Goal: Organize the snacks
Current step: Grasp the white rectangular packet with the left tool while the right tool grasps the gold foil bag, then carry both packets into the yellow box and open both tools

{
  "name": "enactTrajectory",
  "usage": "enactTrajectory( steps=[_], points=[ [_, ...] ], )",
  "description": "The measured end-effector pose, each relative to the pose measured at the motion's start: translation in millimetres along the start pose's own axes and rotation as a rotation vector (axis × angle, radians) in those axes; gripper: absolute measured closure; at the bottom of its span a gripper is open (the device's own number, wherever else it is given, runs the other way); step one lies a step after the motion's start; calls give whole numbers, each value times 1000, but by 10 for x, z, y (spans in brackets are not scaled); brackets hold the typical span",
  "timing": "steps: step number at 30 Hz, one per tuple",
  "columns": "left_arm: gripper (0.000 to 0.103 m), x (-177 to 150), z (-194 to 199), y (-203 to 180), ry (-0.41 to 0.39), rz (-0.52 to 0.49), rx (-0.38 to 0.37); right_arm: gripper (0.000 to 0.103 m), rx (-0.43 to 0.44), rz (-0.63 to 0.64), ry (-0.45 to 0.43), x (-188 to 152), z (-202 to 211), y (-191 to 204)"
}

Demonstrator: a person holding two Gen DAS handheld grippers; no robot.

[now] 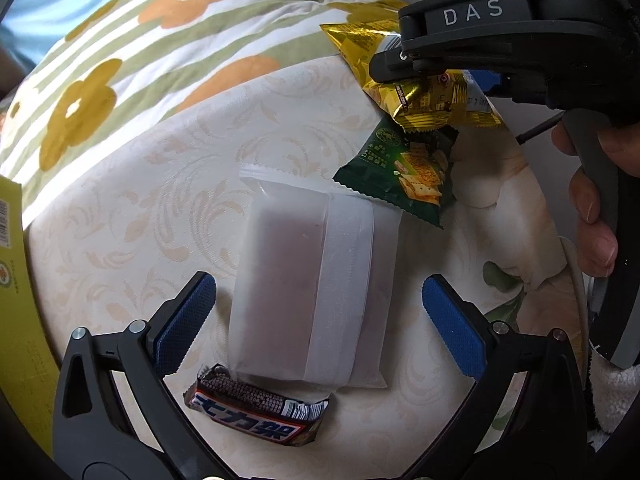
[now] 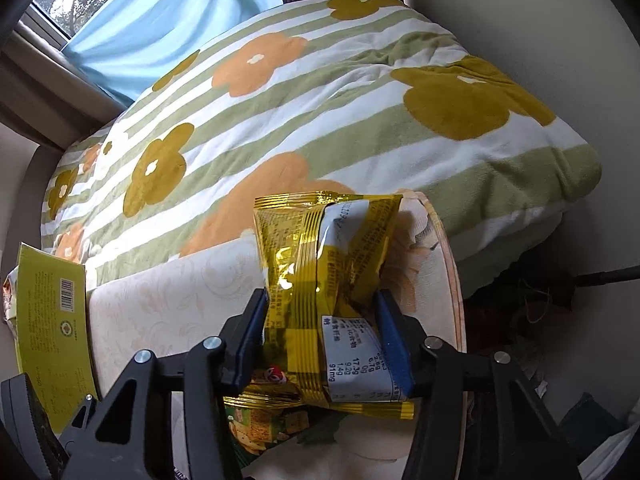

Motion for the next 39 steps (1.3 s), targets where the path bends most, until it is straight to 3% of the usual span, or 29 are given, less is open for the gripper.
enactTrajectory(
  steps=[8, 11, 12, 14, 29, 39],
  points=[
    [16, 7, -37, -57, 7, -48, 48, 55, 21, -5, -20, 14, 68, 21],
    [27, 8, -27, -79, 1, -67, 81, 55, 23, -2, -22, 27, 73, 34],
    [36, 14, -15, -82, -5, -69, 82, 55, 24, -3, -22, 29, 72, 33],
    [40, 30, 1, -86, -5, -73, 85, 55, 26, -6, -22, 30, 73, 34],
    [43, 41, 204, -50, -5, 2, 75, 55, 68, 0, -63, 21, 314, 101],
    [43, -38, 902, 83, -108, 101, 107, 55, 121, 51, -133, -86, 926, 310]
  ],
)
Point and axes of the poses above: each gripper's, at about its wrist camera, not at the fingertips, and z roughly against the way its jaws point, y to its left, x to its top, the point moved 4 cm from there along -z, roughly the way its jaws point, and after that the axes turned 9 degrees about -z, right-handed, at the moved point
